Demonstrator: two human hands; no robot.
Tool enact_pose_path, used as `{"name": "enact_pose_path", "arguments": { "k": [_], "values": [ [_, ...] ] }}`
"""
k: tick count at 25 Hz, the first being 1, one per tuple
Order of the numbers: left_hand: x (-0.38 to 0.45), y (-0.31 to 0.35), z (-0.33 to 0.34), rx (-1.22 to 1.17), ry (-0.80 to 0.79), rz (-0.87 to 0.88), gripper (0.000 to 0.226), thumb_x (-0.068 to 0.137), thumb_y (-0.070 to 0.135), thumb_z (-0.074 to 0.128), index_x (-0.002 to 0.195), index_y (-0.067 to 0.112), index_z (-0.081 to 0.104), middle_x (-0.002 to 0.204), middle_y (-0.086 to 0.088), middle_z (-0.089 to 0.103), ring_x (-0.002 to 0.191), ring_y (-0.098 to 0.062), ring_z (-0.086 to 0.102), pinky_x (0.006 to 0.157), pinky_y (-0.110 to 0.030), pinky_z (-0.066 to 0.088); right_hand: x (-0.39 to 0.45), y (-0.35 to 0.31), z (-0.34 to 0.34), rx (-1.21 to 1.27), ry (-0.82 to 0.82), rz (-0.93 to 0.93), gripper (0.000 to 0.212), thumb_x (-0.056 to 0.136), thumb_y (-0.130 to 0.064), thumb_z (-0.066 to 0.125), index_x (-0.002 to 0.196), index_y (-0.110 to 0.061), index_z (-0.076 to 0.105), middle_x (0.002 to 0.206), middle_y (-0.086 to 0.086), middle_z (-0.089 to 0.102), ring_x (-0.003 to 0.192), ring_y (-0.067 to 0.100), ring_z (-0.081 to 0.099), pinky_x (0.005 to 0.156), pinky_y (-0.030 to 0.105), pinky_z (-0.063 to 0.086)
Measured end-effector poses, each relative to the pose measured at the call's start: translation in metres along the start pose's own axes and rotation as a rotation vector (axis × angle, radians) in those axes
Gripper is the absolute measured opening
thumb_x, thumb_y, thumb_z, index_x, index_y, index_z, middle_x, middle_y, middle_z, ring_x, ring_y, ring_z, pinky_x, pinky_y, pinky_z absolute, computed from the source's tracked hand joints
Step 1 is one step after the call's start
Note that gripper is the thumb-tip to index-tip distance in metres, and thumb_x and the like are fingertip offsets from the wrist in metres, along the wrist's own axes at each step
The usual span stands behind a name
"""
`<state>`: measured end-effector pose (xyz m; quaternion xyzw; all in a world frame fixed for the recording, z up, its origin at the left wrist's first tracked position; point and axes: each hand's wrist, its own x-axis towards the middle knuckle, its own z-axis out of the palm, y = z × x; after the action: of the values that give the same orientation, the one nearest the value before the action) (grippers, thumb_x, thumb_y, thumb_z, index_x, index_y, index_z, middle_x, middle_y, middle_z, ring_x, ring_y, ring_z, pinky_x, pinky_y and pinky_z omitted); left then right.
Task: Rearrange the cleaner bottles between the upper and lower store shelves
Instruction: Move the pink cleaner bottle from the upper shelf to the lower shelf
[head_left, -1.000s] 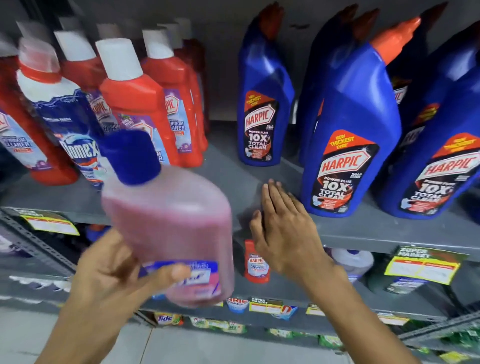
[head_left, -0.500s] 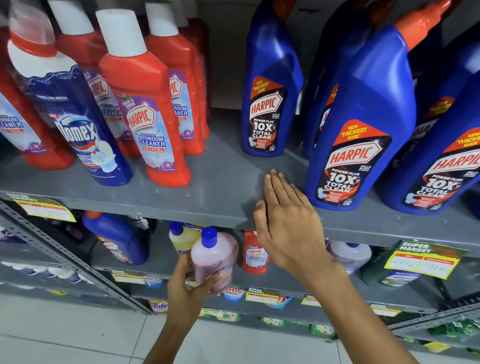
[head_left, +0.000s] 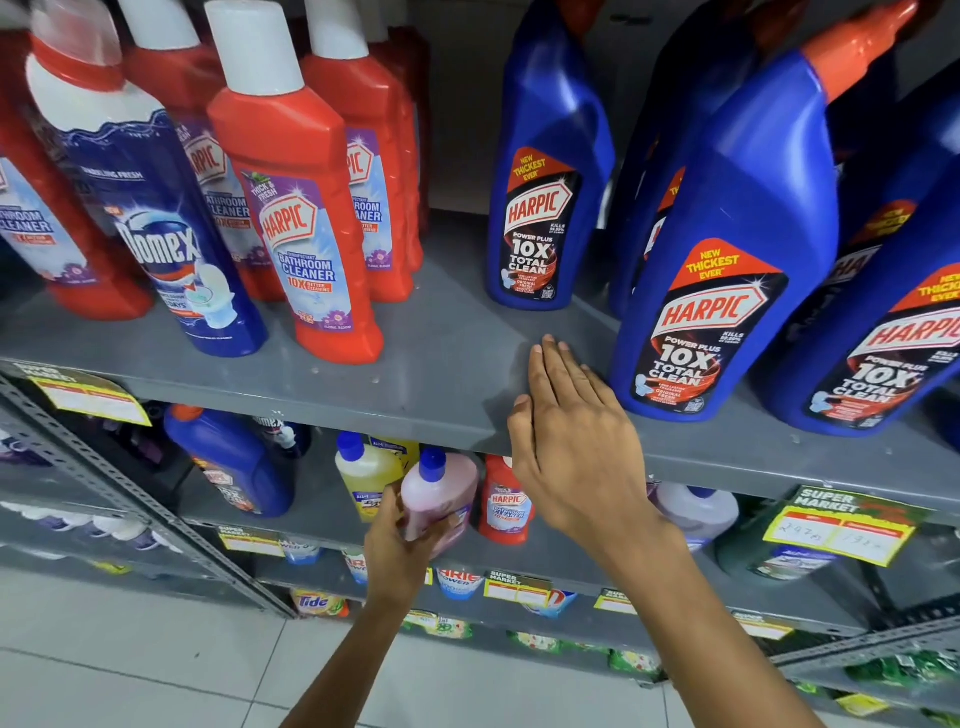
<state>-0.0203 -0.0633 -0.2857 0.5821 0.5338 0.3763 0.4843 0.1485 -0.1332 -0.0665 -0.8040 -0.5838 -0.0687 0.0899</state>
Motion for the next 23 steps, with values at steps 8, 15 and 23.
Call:
{"name": "enact_pose_path", "arguments": {
  "k": [8,15,23],
  "values": [
    [0.009,0.003,0.002,0.055,-0.032,0.012,0.072,0.081,0.009,0.092,0.143,0.009,0.055,0.137,-0.013,0.071,0.126,-0.038,0.067,0.102,-0.059,0.061,0.0,0.0,0.001,0.006,0.0,0.005,0.062,0.112,-0.036,0.025,0.165,-0.005,0.026,0.176,0.012,0.028,0.165,0.021,0.025,0.135,0.035,0.014],
    [0.013,0.004,0.007,0.02,-0.052,0.014,0.073,0.085,0.011,0.089,0.148,0.007,0.052,0.142,-0.014,0.067,0.13,-0.036,0.064,0.106,-0.058,0.059,-0.002,0.0,0.001,0.024,0.009,0.015,0.061,0.112,-0.034,0.027,0.165,-0.005,0.028,0.176,0.012,0.029,0.165,0.021,0.025,0.135,0.035,0.016],
    [0.014,0.002,0.009,-0.003,-0.047,0.036,0.072,0.087,0.013,0.087,0.148,0.006,0.05,0.142,-0.016,0.067,0.129,-0.037,0.066,0.105,-0.058,0.06,-0.004,-0.001,0.002,0.023,0.026,0.01,0.061,0.112,-0.036,0.027,0.165,-0.005,0.029,0.175,0.012,0.03,0.165,0.021,0.027,0.135,0.035,0.018]
  ]
}}
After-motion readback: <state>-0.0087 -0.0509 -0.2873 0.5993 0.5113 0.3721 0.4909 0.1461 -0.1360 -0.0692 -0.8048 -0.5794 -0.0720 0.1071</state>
